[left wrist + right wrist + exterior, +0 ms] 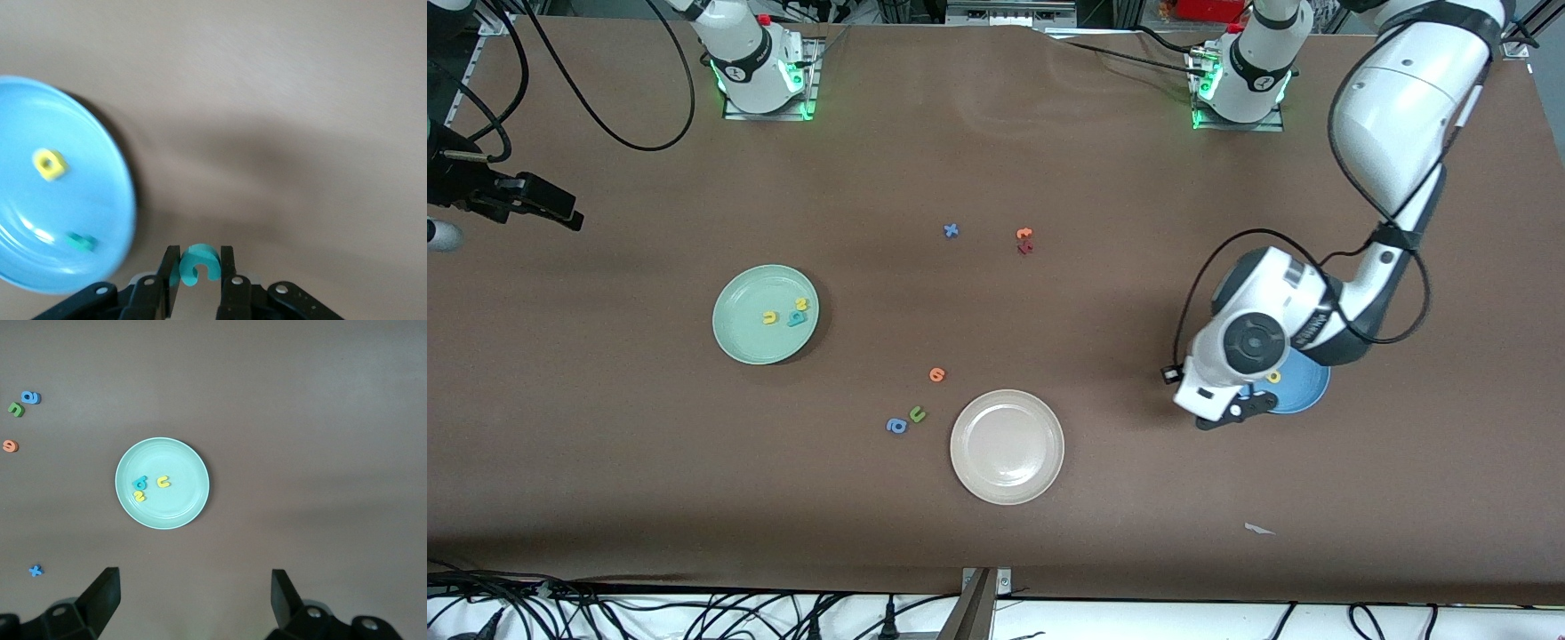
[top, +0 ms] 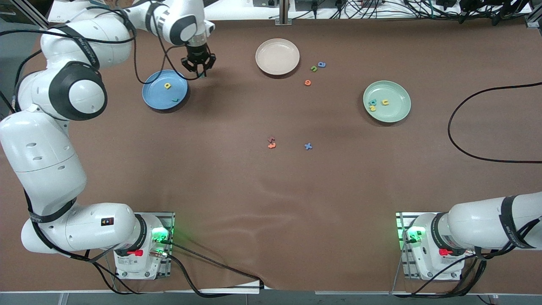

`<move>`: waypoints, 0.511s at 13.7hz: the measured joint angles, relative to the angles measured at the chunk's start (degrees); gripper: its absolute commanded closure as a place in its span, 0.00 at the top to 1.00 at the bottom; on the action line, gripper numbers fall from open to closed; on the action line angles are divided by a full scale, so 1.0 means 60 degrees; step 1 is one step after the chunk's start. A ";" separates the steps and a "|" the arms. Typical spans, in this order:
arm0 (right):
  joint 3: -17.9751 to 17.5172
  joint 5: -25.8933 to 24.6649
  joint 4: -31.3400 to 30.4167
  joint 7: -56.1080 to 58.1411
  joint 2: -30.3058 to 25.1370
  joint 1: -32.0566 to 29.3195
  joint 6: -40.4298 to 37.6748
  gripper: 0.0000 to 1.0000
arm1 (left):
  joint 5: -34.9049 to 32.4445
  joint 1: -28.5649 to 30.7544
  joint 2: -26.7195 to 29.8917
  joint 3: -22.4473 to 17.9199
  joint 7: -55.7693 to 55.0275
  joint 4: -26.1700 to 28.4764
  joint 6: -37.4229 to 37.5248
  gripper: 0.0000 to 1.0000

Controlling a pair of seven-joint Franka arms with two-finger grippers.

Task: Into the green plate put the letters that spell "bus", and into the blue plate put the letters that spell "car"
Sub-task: 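Carry the teal c to the blue plate and open the left gripper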

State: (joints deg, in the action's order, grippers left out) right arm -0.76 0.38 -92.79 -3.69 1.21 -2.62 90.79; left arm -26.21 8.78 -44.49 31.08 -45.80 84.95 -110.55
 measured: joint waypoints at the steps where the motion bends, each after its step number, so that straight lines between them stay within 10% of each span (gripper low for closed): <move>1: 0.0000 0.0000 0.0000 0.0000 0.0000 0.0000 0.0000 1.00 | 0.0000 0.0254 0.0000 -0.0014 0.0509 0.0000 0.0069 0.28; 5: -0.0003 0.0000 0.0000 0.0000 0.0000 0.0001 -0.0001 1.00 | 0.0000 0.0968 0.0000 -0.0194 0.2211 -0.0001 0.0307 0.30; 7: -0.0003 0.0000 0.0000 0.0000 -0.0001 0.0001 -0.0001 1.00 | 0.0000 0.1077 -0.0001 -0.0495 0.2888 0.0000 0.0333 0.62</move>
State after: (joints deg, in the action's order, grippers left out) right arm -0.78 0.38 -92.79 -3.69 1.21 -2.61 90.79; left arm -26.21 15.24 -44.50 28.11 -28.47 84.95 -108.56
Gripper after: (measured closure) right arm 0.000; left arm 0.700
